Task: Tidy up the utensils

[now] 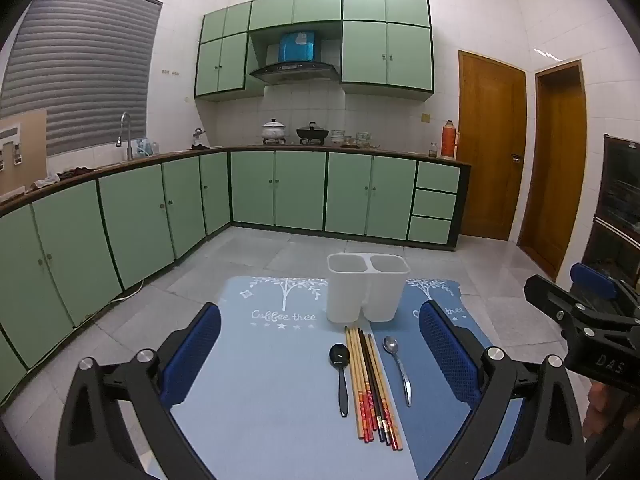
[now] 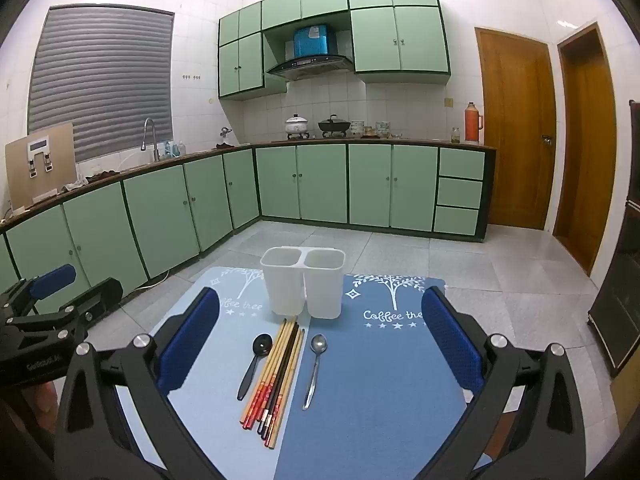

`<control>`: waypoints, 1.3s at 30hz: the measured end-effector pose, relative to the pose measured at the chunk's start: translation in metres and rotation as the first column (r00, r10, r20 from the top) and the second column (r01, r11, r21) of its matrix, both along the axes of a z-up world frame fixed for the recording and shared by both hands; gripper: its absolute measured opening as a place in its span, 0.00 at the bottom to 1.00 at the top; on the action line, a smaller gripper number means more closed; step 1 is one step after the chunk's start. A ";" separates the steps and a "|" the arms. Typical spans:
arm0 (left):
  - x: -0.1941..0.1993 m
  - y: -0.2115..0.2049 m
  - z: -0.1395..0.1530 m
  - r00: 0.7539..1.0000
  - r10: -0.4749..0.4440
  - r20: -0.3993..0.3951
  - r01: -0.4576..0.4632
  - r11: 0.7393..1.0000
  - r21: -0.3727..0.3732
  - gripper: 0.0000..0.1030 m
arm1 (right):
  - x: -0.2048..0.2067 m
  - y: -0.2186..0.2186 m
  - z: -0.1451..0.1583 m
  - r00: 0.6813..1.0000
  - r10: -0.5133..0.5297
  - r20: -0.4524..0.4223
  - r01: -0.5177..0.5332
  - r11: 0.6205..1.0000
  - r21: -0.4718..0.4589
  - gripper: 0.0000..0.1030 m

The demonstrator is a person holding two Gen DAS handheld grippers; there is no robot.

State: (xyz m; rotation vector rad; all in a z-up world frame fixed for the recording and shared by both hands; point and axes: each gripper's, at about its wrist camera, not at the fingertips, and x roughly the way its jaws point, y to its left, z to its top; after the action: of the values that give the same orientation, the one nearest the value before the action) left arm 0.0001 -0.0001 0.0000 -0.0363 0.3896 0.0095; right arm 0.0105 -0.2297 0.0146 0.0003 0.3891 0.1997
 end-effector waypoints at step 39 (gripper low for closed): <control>0.000 -0.002 0.002 1.000 0.012 0.013 -0.012 1.000 0.001 0.94 | 0.000 -0.001 -0.001 1.000 0.000 0.004 0.000 1.000 0.010 0.95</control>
State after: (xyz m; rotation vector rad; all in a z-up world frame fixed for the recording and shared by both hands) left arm 0.0003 -0.0024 0.0017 -0.0380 0.3760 0.0208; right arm 0.0109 -0.2308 0.0139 0.0093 0.3846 0.2020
